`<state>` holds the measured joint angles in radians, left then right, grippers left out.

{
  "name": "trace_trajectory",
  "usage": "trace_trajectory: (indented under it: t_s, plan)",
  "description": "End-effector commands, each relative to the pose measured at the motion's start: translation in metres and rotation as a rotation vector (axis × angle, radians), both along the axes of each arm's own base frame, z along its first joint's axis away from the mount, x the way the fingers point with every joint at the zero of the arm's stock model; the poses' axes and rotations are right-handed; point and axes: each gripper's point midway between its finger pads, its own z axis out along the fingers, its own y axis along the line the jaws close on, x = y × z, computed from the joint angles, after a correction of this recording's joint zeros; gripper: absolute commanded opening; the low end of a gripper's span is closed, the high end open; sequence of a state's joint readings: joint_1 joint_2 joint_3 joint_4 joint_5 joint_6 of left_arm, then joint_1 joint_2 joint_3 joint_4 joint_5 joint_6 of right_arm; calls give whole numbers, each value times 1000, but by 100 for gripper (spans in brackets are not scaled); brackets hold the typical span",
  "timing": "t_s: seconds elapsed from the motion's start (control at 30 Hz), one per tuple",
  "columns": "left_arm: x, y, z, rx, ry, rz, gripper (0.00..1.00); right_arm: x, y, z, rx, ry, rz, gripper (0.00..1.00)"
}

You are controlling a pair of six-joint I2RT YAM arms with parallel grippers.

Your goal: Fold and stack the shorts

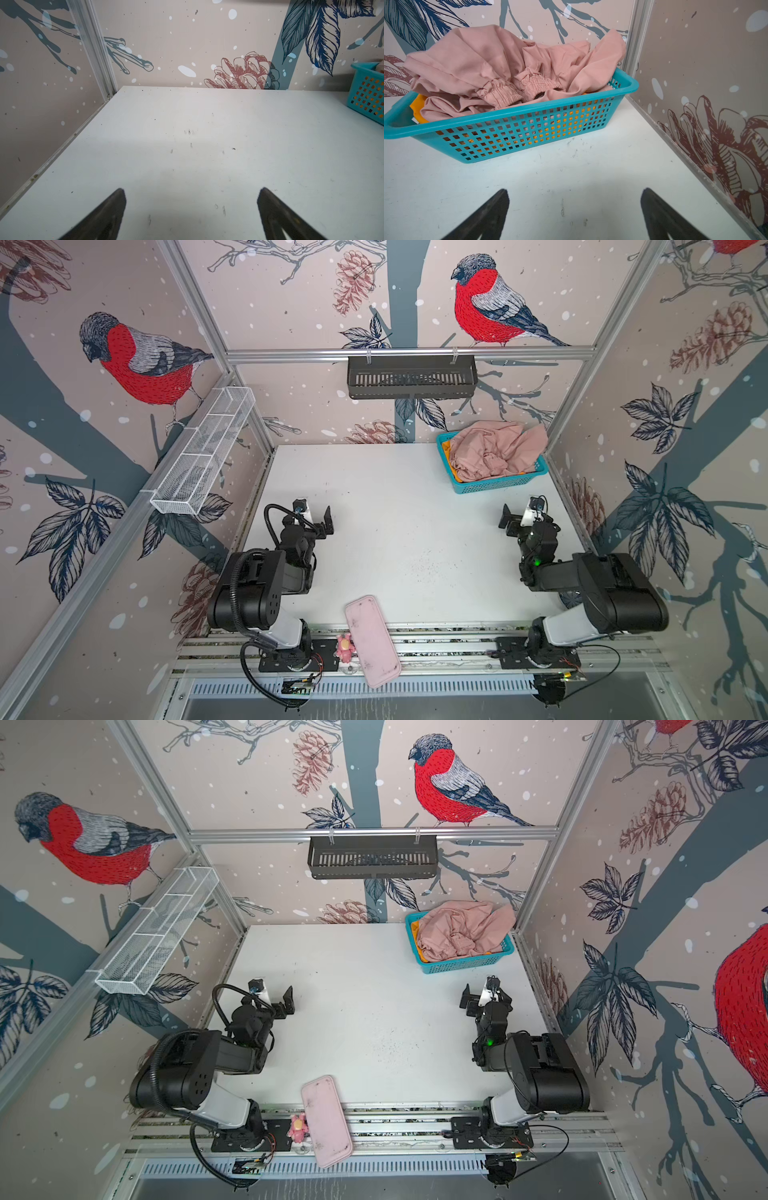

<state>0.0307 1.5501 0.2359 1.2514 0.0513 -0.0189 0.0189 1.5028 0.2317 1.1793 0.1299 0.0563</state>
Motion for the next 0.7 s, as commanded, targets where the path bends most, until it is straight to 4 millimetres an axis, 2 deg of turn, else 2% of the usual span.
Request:
trace_trajectory:
  t_s: [0.0, 0.67]
  plan:
    - [1, 1, 10, 17, -39, 4, 99, 2, 0, 6, 10, -21, -3, 100]
    - [2, 1, 10, 18, -39, 4, 99, 2, 0, 5, 14, -18, 3, 100]
